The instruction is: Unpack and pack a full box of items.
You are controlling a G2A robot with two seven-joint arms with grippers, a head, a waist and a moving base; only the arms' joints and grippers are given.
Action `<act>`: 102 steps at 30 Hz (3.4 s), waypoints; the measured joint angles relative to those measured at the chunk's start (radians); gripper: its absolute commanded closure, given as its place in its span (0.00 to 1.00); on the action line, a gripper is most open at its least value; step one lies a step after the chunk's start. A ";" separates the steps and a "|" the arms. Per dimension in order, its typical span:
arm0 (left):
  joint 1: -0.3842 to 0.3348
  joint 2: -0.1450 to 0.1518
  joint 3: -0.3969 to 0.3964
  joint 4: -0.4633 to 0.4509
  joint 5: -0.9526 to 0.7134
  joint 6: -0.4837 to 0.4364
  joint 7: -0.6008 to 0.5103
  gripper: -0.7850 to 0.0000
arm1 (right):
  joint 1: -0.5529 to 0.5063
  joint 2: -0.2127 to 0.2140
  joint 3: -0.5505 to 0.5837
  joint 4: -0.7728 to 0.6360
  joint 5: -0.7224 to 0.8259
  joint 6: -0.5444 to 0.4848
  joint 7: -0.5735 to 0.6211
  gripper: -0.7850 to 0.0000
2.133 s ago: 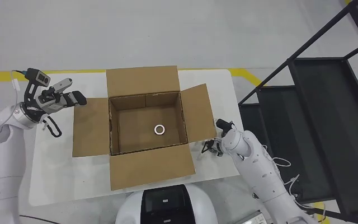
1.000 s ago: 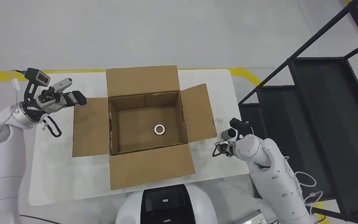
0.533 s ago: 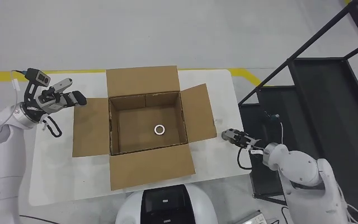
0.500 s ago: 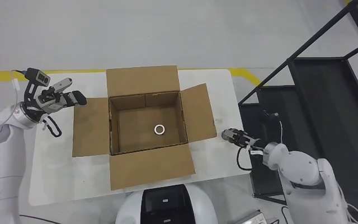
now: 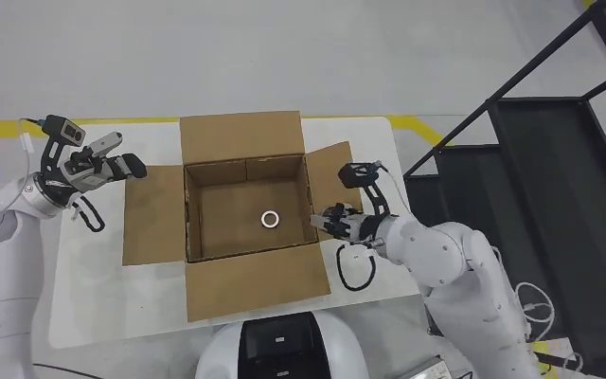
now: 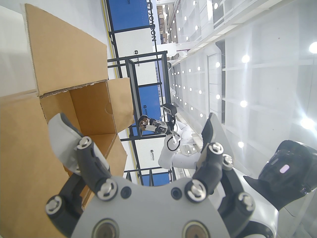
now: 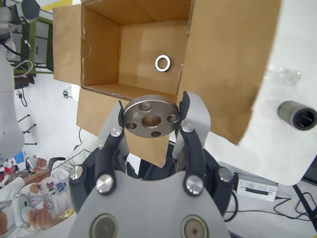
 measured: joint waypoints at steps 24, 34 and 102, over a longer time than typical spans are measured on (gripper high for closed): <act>0.000 0.000 0.000 0.000 0.000 0.000 0.000 0.00 | 0.680 -0.316 -0.747 0.907 0.101 0.268 -0.243 1.00; 0.000 0.000 0.000 0.000 0.000 0.000 0.000 0.00 | 0.760 -0.452 -0.862 1.162 0.135 0.267 -0.314 1.00; 0.000 0.000 0.000 0.000 0.000 0.000 0.000 0.00 | 0.300 -0.336 -0.315 0.389 -0.326 0.095 0.102 0.00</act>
